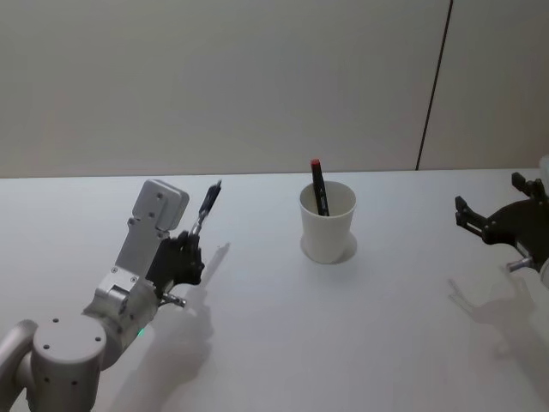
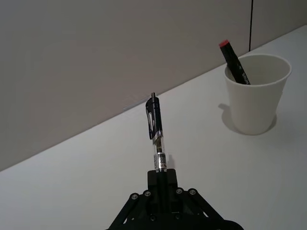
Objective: Place the pen into the pen holder.
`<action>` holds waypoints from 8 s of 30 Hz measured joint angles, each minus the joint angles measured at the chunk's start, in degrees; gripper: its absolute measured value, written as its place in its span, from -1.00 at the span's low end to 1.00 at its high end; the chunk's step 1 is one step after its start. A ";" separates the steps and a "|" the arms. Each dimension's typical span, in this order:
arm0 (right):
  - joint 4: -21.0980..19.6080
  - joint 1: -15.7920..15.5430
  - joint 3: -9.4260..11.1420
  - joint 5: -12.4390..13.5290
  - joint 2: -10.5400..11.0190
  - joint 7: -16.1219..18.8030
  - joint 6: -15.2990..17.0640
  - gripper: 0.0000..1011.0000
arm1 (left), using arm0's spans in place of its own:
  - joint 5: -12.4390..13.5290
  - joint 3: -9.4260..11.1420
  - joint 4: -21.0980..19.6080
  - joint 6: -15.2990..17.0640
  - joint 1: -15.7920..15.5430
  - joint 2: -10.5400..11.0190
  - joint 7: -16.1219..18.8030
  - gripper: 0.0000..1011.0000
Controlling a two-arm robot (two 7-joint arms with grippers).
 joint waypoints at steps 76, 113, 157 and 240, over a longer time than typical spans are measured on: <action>0.00 0.00 0.00 0.00 0.00 0.00 0.00 0.98 | 5.96 4.50 13.68 -33.05 -11.17 -8.63 -30.92 -0.76; -1.02 -0.89 0.46 2.22 0.51 0.81 -1.26 0.98 | 3.97 5.84 16.68 -33.24 -12.56 -10.15 -35.84 -0.76; -5.21 -7.45 5.68 31.07 5.67 18.46 5.20 0.98 | 3.87 5.91 16.84 -33.21 -12.65 -10.23 -36.14 -0.76; -8.06 -5.43 -2.52 52.52 -1.22 5.14 13.36 0.98 | 3.87 5.91 16.84 -33.21 -12.65 -10.23 -36.13 -0.76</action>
